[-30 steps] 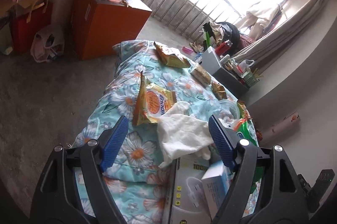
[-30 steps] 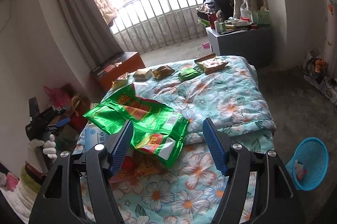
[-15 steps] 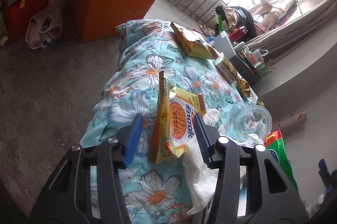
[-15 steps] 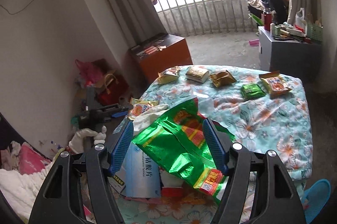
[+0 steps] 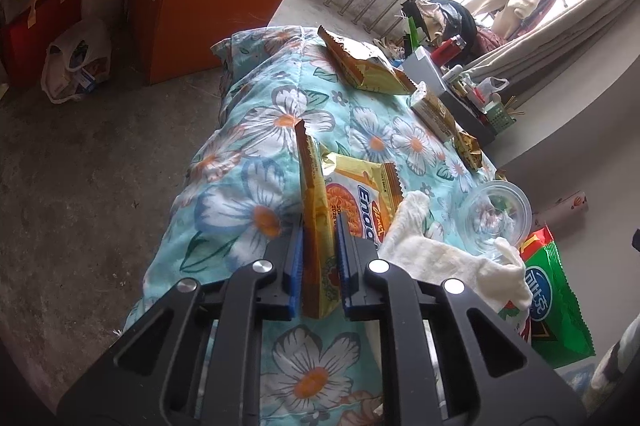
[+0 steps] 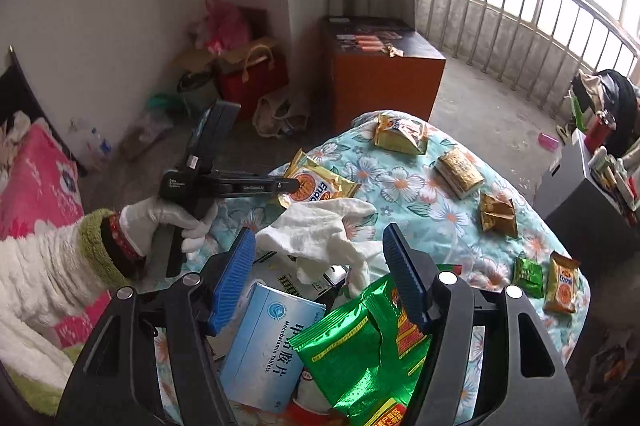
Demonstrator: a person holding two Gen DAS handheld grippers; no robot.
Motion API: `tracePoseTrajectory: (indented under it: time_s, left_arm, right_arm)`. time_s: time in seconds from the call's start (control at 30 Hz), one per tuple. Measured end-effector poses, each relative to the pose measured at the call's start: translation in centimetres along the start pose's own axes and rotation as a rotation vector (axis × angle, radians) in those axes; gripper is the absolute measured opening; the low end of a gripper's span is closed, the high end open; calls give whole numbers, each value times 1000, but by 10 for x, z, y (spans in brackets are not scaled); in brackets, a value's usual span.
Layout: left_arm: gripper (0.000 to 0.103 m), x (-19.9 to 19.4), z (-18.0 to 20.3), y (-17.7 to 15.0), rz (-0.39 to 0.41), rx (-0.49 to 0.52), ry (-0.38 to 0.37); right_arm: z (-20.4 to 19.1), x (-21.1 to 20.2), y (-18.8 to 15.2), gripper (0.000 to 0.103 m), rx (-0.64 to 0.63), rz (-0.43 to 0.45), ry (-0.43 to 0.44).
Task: Collect trash
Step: 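Grasp the orange Enaak snack wrapper with the left tool and lift it, then grasp the clear plastic cup with the right tool while the left tool holds the wrapper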
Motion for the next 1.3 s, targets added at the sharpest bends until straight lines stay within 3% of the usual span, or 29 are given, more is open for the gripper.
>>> tracePoseTrajectory:
  time_s: [0.07,0.17,0.3,0.43,0.57,0.67,0.83,1.3]
  left_arm:
    - [13,0,-2,-1,5,-10,-6]
    - [12,-1,-5,-3,13,-24,-23]
    - [12,-3,-6,-5,33,-14,-34]
    - [10,-18,3,-5,121,46,-36]
    - [9,-36,11,-6,219,99,-29]
    - [9,-46,18,-7,276,135,-15]
    - [9,-60,29,-10,347,178,-15]
    - [9,-87,52,-18,427,223,-34]
  right_arm:
    - [12,8,11,61,40,-20,14]
    - [54,21,24,61,182,-46,-57]
    - [110,52,32,56,338,-152,-114]
    - [138,91,35,46,380,-263,-170]
    - [140,117,31,38,369,-325,-178]
    - [136,126,27,25,344,-354,-200]
    - [137,122,20,8,347,-341,-226]
    - [159,79,5,5,480,-140,-229]
Point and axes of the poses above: each gripper's, at about its wrist camera, not at the fingertips, and x roughly the way its jaws point, z to its right, y to its top, the point moved 1 cm from there along x, roughly the way its jaws point, and after that the axes turned 10 degrees about -z, right-handed, at the moved point
